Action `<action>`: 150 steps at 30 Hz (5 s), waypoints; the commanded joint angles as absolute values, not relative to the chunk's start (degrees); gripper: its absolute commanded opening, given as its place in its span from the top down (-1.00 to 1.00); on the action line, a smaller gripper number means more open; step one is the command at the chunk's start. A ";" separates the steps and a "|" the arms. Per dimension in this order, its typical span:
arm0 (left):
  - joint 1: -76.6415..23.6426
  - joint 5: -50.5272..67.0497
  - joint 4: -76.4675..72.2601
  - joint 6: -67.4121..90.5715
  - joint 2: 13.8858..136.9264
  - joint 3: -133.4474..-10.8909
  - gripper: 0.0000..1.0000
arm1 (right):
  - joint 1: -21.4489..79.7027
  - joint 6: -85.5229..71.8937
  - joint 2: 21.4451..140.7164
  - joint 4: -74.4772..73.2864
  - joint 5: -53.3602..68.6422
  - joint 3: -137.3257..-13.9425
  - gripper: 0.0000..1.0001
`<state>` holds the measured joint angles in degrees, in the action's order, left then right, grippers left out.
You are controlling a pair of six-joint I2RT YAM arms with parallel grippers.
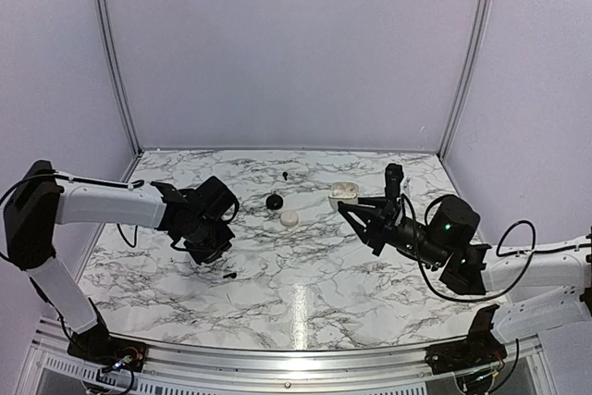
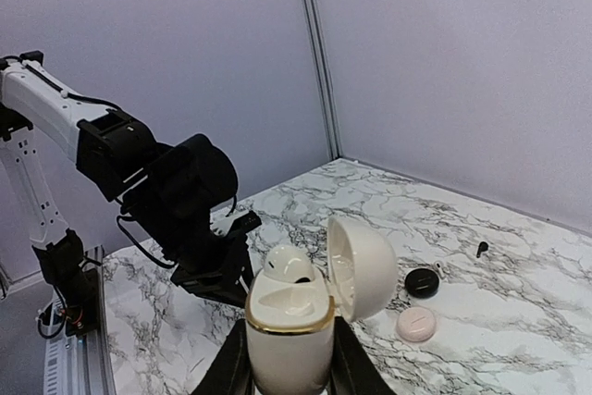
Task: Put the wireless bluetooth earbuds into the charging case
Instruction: Pick up the right earbud from the center of the board.
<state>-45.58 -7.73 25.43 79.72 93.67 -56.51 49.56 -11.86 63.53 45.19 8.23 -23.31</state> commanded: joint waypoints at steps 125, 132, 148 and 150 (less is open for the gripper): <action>-34.54 6.75 46.37 -31.82 111.98 -78.71 0.00 | 49.02 -15.18 63.28 45.78 10.45 -24.61 1.00; -34.78 3.20 45.94 -29.06 114.64 -84.23 0.02 | 49.04 -15.16 63.19 45.71 10.46 -24.70 1.00; -38.40 0.46 52.38 -27.60 121.34 -92.24 0.12 | 48.97 -15.16 63.77 45.26 10.37 -24.87 1.00; -38.49 -1.65 53.34 -26.99 122.32 -93.62 0.15 | 49.03 -15.18 63.68 45.26 10.37 -24.79 1.00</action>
<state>-37.93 1.89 48.84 -28.38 120.27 -90.65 49.47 -14.83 63.42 43.72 10.00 -23.51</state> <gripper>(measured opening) 0.436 0.241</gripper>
